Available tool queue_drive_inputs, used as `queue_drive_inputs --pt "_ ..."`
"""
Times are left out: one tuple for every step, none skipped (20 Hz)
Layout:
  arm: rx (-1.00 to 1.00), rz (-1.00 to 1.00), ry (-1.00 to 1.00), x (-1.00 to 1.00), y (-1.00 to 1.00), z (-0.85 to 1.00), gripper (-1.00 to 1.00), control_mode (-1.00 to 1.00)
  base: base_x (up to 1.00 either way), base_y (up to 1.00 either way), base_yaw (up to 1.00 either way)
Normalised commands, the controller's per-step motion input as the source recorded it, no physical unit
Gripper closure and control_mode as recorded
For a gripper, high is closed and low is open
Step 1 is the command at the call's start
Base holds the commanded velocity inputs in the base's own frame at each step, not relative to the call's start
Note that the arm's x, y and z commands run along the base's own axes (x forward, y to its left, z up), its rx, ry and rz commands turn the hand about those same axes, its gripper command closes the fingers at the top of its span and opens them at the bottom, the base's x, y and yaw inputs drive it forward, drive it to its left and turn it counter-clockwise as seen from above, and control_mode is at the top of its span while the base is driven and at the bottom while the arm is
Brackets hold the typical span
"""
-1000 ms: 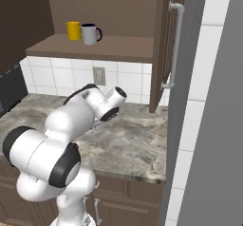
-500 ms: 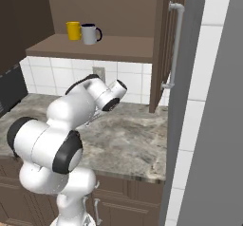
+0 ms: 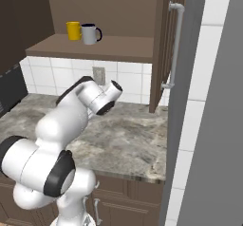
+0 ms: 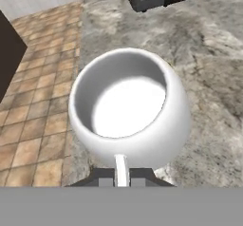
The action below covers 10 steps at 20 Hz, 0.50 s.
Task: Pick the mug on the counter and place it in the cabinet with the handle facing the right, like the mugs already inside.
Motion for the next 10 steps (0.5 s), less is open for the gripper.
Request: queue_drive_inputs --pt "0.05 0.01 0.01 -0.03 0.18 0.36 1.0 -1.0 0.0 0.0 0.0" --pt "0.05 0.01 0.0 -0.05 0.19 0.39 1.0 -1.0 0.0 0.0 0.0" --pt "0.05 0.01 0.0 -0.07 0.15 0.4 1.0 -1.0 0.0 0.0 0.0" --pt "0.05 0.01 0.0 -0.09 0.13 0.36 1.0 -1.0 0.0 0.0 0.0" --pt "0.06 0.01 0.01 -0.08 0.08 0.38 1.0 -1.0 0.0 0.0 0.0" --pt "0.06 0.02 0.02 -0.08 0.05 0.39 1.0 -1.0 0.0 0.0 0.0" --pt "0.06 0.02 0.0 -0.09 0.06 0.36 1.0 -1.0 0.0 0.0 0.0" --pt "0.06 0.03 0.0 -0.09 0.07 0.38 1.0 -1.0 0.0 0.0 0.0" --pt "0.07 0.02 0.01 -0.06 0.08 0.38 1.0 -1.0 0.0 0.0 0.0" --pt "0.06 0.03 0.0 -0.06 0.11 0.41 1.0 -1.0 0.0 0.0 0.0"
